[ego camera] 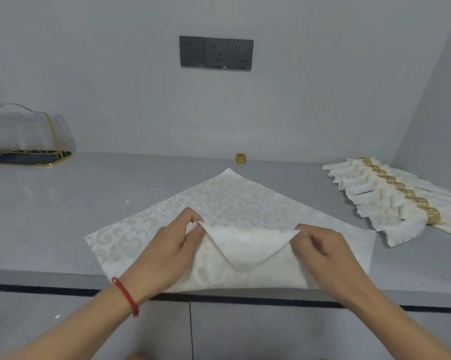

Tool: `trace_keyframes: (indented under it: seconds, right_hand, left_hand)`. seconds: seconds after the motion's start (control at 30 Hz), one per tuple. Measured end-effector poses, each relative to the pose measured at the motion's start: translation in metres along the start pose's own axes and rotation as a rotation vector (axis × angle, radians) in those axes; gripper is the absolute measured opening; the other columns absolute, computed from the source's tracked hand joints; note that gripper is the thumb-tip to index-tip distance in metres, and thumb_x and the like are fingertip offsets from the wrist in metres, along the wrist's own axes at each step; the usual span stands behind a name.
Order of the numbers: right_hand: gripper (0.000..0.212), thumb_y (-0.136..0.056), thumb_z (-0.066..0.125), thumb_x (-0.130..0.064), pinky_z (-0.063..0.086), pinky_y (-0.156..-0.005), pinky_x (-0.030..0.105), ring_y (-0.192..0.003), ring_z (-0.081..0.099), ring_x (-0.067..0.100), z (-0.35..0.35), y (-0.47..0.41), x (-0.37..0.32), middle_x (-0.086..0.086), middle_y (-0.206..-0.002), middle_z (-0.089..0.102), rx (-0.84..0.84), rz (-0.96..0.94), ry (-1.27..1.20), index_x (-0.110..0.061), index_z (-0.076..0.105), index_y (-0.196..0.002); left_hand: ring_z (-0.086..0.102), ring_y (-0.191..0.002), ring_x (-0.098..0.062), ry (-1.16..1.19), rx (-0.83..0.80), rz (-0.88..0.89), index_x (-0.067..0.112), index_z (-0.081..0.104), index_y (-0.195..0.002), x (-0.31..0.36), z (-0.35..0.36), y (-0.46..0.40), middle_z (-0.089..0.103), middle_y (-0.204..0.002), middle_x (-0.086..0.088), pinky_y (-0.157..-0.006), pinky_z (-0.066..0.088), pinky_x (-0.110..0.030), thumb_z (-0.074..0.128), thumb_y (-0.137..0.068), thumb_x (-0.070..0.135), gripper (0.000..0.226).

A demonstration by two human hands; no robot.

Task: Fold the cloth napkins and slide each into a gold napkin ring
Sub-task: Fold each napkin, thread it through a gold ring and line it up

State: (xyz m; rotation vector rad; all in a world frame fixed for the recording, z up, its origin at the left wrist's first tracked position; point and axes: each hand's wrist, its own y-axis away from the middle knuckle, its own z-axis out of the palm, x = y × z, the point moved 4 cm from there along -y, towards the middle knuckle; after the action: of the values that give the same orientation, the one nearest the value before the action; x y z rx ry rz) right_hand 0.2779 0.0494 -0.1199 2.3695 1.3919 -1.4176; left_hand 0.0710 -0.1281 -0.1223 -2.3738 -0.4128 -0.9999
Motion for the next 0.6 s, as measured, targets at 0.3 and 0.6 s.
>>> trace_keyframes:
  seconds: [0.3,0.6]
  right_hand:
    - [0.041,-0.096,0.052,-0.042,0.04,-0.055,0.03,-0.055,0.052,0.024,0.038,-0.196,0.067,0.004,-0.064,0.059,-0.042,0.186,0.279,-0.012,0.056,-0.069]
    - [0.022,-0.097,0.05,-0.03,0.04,-0.064,0.033,-0.075,0.054,0.027,0.091,-0.298,0.119,0.006,-0.09,0.065,-0.027,0.231,0.723,-0.018,0.05,-0.079]
  left_hand:
    - [0.059,-0.069,-0.021,-0.391,-0.258,-0.238,0.015,0.056,-0.069,-0.092,0.005,-0.198,0.064,-0.072,-0.001,-0.071,0.047,-0.034,0.039,-0.099,0.037,0.04]
    - [0.058,-0.102,-0.028,-0.844,0.005,-0.315,0.016,0.06,-0.105,-0.154,0.041,-0.283,0.062,-0.111,-0.007,-0.077,0.042,-0.036,0.041,-0.098,0.035,0.028]
